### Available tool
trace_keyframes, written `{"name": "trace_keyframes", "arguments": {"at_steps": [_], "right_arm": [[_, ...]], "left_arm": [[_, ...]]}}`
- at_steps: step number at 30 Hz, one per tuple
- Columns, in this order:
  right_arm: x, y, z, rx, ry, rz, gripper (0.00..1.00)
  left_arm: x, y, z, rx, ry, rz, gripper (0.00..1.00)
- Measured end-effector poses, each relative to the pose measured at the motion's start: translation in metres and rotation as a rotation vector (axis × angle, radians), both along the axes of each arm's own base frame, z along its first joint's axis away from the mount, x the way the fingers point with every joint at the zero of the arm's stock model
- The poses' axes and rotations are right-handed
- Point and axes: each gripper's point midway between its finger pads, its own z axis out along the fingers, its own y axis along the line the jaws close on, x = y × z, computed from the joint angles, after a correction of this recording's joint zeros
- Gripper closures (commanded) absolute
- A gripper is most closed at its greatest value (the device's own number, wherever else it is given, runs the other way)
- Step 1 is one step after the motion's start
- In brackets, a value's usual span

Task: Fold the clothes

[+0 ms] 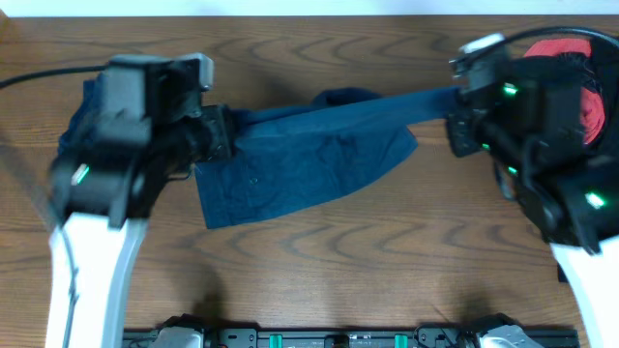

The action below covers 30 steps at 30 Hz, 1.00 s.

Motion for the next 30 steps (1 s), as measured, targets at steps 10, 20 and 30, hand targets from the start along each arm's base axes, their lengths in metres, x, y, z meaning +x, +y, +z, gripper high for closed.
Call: {"name": "trace_keyframes", "arguments": {"at_steps": [10,20,30], "right_arm": [[-0.052,-0.028,0.104,0.069,-0.280,-0.062,0.99],[0.009,-0.034,0.060,-0.038,-0.151,-0.173,0.99],[0.175,-0.053,-0.041,-0.007,-0.074,-0.266,0.99]], "left_arm": [[-0.066,-0.006,0.093,-0.055,-0.337,-0.118,0.94],[0.013,-0.015,0.063,-0.018,-0.270,-0.119,0.94],[0.198,-0.037,-0.030,-0.028,-0.299,-0.072,0.94]]}}
